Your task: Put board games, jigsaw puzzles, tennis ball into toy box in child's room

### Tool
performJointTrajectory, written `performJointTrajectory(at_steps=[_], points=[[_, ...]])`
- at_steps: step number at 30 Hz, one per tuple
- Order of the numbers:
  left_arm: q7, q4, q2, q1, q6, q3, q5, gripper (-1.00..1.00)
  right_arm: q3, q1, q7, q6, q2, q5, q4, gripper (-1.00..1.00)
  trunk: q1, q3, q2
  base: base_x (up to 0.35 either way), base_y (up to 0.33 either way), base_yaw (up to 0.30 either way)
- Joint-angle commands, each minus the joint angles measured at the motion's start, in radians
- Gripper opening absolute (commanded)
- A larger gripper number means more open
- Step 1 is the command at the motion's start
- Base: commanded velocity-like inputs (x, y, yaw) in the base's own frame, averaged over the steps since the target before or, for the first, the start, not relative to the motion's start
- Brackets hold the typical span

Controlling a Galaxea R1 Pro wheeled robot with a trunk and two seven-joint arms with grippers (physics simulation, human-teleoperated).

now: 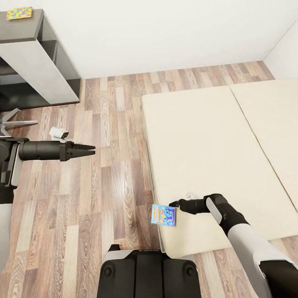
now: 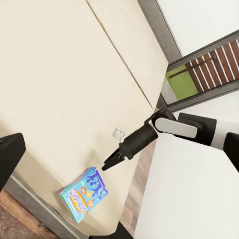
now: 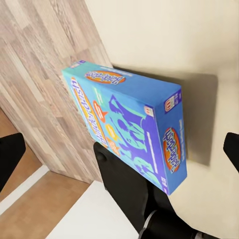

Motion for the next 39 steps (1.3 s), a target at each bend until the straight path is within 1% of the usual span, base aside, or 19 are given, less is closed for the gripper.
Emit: performJointTrajectory(at_steps=[1, 11, 19, 25, 28, 31, 35, 39], points=[[-0.003, 0.000, 0.000, 0.000, 0.011, 0.000, 0.000, 1.00, 0.005, 0.000, 0.001, 0.003, -0.001, -0.002, -0.001, 1.00, 0.001, -0.001, -0.002, 0.000, 0.000, 0.000], [-0.003, 0.000, 0.000, 0.000, 0.011, 0.000, -0.001, 1.00, 0.004, 0.000, 0.003, 0.003, -0.003, -0.002, -0.005, 1.00, 0.001, -0.001, -0.002, 0.000, 0.000, 0.000], [0.000, 0.001, 0.002, 0.000, 0.011, 0.000, -0.001, 1.00, 0.003, 0.000, 0.005, 0.004, -0.006, -0.003, -0.044, 1.00, 0.001, -0.001, -0.002, 0.000, 0.000, 0.000], [0.000, 0.006, 0.012, 0.002, 0.011, 0.000, -0.001, 1.00, 0.001, 0.000, 0.009, 0.005, -0.013, -0.005, -0.079, 1.00, 0.001, -0.001, -0.002, 0.000, 0.000, 0.000], [0.001, 0.007, 0.019, 0.003, 0.011, 0.000, -0.001, 1.00, 0.001, 0.004, 0.026, 0.006, -0.016, -0.005, -0.101, 1.00, 0.001, -0.001, -0.002, 0.000, 0.000, 0.000], [0.001, 0.008, 0.026, 0.005, 0.010, 0.000, -0.001, 1.00, -0.001, 0.017, 0.056, 0.005, -0.017, -0.005, -0.136, 1.00, 0.001, -0.001, -0.002, 0.000, 0.000, 0.000], [0.001, 0.020, 0.037, 0.016, 0.009, 0.000, 0.000, 1.00, -0.004, 0.056, 0.103, 0.006, -0.021, -0.005, -0.204, 1.00, 0.001, -0.001, -0.002, 0.000, 0.000, 0.000], [0.002, 0.048, 0.050, 0.031, 0.006, 0.001, 0.000, 1.00, -0.008, 0.106, 0.142, 0.008, -0.037, -0.011, -0.300, 1.00, 0.001, -0.001, -0.002, 0.000, 0.000, 0.000]])
